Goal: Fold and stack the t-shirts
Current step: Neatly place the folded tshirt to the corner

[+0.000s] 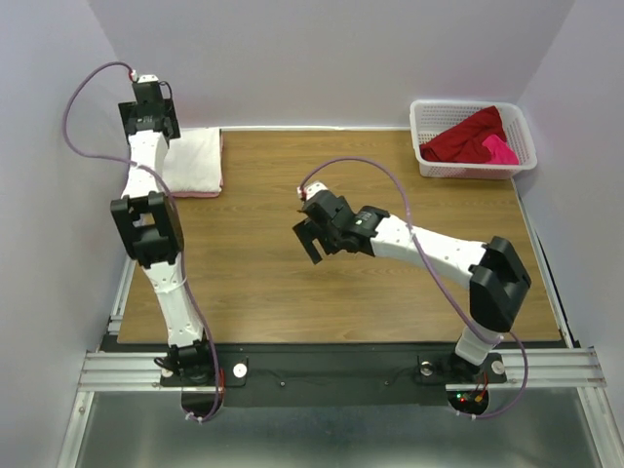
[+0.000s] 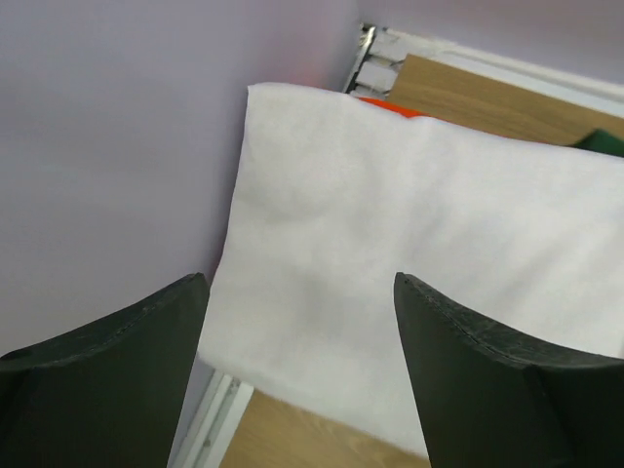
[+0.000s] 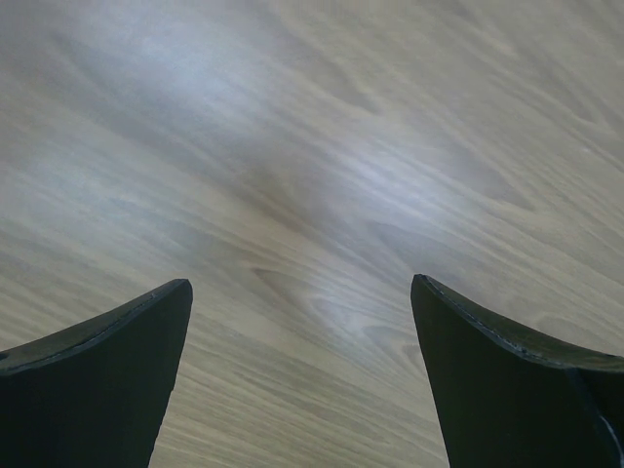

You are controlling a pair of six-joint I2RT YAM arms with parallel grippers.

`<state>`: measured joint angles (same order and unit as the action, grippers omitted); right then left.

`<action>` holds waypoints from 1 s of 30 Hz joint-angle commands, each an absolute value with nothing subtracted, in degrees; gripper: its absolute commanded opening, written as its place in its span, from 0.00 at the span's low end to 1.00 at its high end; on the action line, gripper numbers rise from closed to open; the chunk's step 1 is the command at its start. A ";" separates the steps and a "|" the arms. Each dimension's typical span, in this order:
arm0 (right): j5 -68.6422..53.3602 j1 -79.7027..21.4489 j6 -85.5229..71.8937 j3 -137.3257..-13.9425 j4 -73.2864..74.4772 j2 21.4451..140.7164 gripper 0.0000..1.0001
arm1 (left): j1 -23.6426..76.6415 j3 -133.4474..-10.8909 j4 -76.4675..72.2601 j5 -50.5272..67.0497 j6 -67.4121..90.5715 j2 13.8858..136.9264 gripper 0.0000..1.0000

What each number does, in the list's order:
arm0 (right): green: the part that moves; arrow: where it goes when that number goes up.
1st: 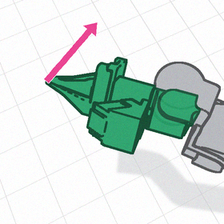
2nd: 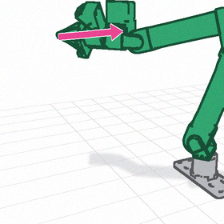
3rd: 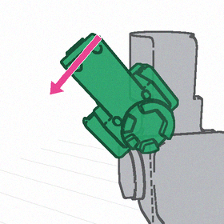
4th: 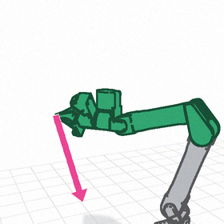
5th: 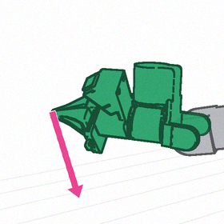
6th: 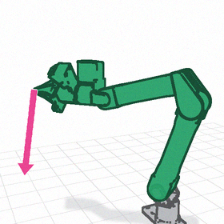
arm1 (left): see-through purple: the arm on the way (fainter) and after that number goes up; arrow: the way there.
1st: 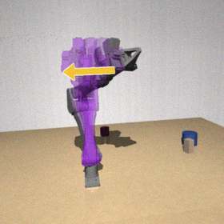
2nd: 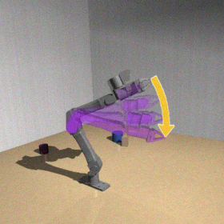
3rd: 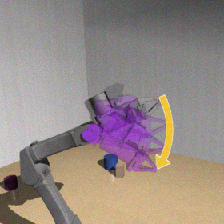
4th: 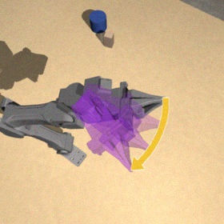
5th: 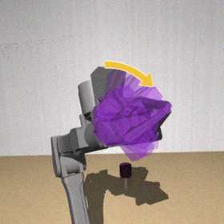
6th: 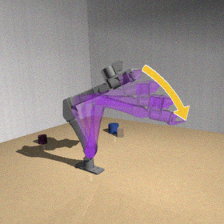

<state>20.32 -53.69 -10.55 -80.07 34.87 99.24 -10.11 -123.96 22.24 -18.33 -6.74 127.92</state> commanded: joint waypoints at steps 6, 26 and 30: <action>33.30 -40.88 -18.98 -77.08 39.90 80.87 1.00 | -9.40 -105.14 21.44 1.65 4.56 87.43 0.89; 49.22 -35.60 -20.74 -79.64 48.17 44.84 1.00 | 2.72 -74.97 38.66 -13.70 18.46 26.20 0.93; 49.75 -35.68 -19.79 -75.86 46.41 37.73 1.00 | 2.81 -74.63 40.79 -18.09 16.35 19.36 0.93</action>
<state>47.70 -35.66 -21.10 -78.61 47.59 40.64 2.55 -74.32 39.72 -12.21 18.11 24.23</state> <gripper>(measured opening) 0.998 0.931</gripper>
